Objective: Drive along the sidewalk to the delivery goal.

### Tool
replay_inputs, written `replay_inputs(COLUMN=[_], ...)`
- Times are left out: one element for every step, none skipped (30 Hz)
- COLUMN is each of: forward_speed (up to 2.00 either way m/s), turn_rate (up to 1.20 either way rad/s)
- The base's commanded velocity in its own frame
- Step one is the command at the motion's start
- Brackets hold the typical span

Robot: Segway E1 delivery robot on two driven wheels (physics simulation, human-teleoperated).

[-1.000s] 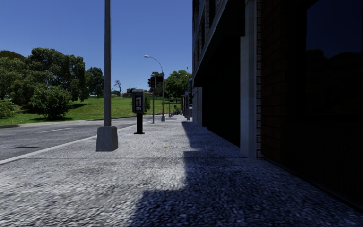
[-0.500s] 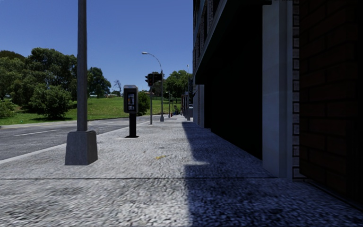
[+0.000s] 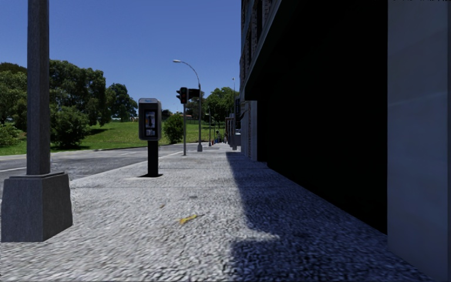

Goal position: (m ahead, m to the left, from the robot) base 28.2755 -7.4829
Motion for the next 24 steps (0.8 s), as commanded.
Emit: replay_inputs(forward_speed=[2.00,2.00,2.00,2.00,2.00,2.00,2.00,2.00,2.00,2.00,2.00,2.00,2.00,2.00,2.00,2.00,2.00,2.00,2.00,2.00,2.00,2.00,2.00,2.00], turn_rate=[0.00,0.00,0.00,0.00,0.00,0.00,0.00,0.00,0.00,0.00,0.00,0.00,0.00,0.00,0.00,0.00,0.00,0.00,0.00,0.00,0.00,0.00,0.00,0.00])
